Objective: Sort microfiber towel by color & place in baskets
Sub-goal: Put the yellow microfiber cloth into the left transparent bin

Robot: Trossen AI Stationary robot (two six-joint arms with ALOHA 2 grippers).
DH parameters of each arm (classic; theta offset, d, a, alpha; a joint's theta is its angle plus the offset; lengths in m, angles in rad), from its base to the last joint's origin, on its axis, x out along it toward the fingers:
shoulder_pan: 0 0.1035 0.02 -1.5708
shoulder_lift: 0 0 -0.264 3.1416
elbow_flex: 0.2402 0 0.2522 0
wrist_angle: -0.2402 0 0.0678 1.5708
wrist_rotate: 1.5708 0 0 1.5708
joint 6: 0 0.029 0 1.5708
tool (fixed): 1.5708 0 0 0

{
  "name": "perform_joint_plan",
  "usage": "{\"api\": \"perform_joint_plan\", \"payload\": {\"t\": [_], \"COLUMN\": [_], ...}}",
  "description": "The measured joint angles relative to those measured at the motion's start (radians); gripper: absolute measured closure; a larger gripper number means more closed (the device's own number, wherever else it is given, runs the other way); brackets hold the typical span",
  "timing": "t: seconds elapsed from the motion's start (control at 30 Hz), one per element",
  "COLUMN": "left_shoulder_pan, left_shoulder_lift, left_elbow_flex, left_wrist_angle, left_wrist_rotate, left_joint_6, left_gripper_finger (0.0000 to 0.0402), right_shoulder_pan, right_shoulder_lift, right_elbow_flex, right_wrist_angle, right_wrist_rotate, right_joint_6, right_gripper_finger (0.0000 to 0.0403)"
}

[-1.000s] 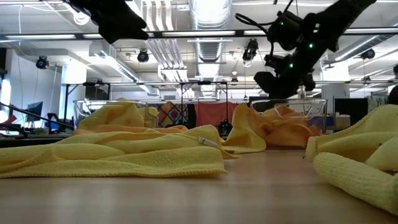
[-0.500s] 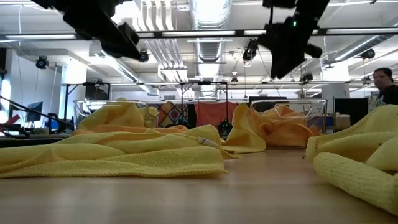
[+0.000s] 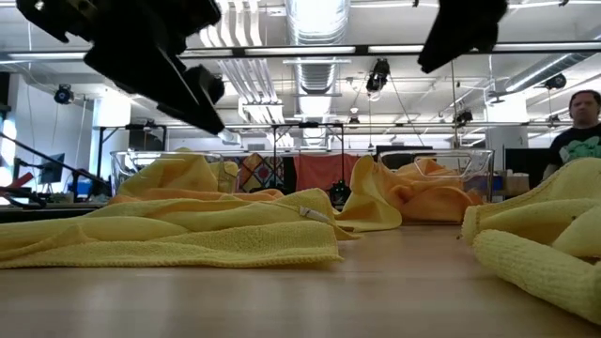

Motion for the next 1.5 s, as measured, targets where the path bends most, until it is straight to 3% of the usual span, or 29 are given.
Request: {"api": "perform_joint_plan", "payload": {"t": [0.17, 0.37, 0.9, 1.23, 1.37, 1.5], "left_shoulder_pan": [0.0, -0.003, -0.005, -0.005, -0.005, -0.005], "left_shoulder_lift": [0.076, 0.133, 0.229, 0.282, 0.299, 0.305], "left_elbow_flex": [0.001, 0.022, 0.035, 0.035, 0.035, 0.036], "left_wrist_angle": [0.012, 0.018, 0.008, 0.002, 0.009, 0.009], "left_wrist_rotate": [-0.008, -0.009, -0.089, -0.161, -0.169, -0.176], "left_joint_6": [-0.061, -0.067, -0.068, -0.075, -0.091, -0.093], "left_gripper_finger": [0.0215, 0.0192, 0.0184, 0.0184, 0.0199, 0.0247], "right_shoulder_pan": [0.136, 0.209, 0.222, 0.222, 0.222, 0.222], "right_shoulder_lift": [0.0, 0.0, 0.01, 0.14, 0.186, 0.201], "right_elbow_flex": [-0.106, -0.166, -0.171, -0.208, -0.215, -0.215], "right_wrist_angle": [0.095, 0.149, 0.18, 0.217, 0.258, 0.267], "right_wrist_rotate": [0.032, 0.045, 0.087, 0.193, 0.218, 0.219], "right_joint_6": [0.062, 0.099, 0.089, 0.074, 0.038, 0.029], "right_gripper_finger": [0.027, 0.0251, 0.0236, 0.0236, 0.0236, 0.0236]}}
